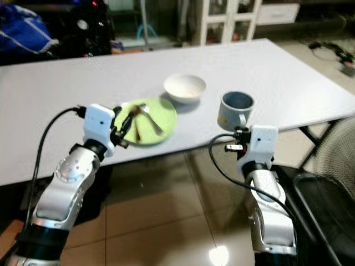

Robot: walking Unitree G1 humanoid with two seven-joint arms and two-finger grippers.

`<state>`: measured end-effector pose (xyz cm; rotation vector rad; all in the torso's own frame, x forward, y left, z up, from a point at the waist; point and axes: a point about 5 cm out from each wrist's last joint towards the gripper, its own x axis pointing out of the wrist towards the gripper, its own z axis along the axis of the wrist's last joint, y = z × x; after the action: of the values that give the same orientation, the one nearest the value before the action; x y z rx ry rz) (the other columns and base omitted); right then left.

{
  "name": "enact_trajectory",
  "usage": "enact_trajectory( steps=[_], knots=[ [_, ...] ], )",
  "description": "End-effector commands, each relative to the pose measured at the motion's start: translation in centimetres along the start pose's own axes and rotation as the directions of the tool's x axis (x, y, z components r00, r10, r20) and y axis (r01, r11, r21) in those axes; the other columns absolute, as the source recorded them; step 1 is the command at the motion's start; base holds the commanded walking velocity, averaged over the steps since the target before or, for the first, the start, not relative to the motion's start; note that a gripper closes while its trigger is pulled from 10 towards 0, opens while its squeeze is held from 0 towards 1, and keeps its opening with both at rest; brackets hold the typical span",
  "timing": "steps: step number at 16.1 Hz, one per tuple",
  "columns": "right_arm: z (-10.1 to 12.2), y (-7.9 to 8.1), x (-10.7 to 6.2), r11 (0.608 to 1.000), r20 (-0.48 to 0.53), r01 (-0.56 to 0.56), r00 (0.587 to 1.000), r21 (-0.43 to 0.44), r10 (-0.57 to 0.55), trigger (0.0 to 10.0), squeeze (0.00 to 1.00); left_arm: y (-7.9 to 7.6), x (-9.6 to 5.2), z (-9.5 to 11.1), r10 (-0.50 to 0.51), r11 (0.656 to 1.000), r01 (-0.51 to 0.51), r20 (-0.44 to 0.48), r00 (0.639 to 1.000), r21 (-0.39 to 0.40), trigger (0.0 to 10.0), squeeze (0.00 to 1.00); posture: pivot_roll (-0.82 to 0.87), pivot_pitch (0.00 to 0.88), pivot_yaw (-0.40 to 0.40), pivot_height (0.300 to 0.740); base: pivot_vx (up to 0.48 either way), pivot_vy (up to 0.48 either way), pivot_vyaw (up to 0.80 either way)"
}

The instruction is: Setting the table

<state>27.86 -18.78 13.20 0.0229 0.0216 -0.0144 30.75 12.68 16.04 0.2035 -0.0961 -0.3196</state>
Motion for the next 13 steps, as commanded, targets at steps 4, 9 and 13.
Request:
enact_trajectory(
  steps=[4, 9, 13],
  knots=[
    [0.3, 1.2, 0.4, 0.999, 0.021, -0.051, 0.998, 0.001, 0.051, 10.0, 0.00, 0.8, -0.4, -0.3, 0.011, 1.000, -0.011, -0.014, 1.000, 0.002, 10.0, 0.00, -0.01, 0.003, 0.029, 0.740, 0.352, 0.000, 0.00],
    [0.0, 1.2, 0.6, 0.999, 0.012, -0.049, 0.999, -0.002, 0.049, 10.0, 0.00, 0.5, -0.5, -0.7, -0.008, 1.000, 0.008, -0.034, 0.999, 0.002, 10.0, 0.00, -0.01, 0.017, 0.034, 0.740, 0.352, 0.000, 0.00],
    [-0.4, 1.2, 1.0, 0.997, 0.007, -0.071, 0.997, -0.014, 0.071, 10.0, 0.00, -0.6, -1.0, -2.3, -0.173, 0.985, 0.173, -0.105, 0.979, -0.018, 10.0, 0.00, -0.01, 0.016, 0.034, 0.740, 0.127, 0.000, 0.00]
  ],
)
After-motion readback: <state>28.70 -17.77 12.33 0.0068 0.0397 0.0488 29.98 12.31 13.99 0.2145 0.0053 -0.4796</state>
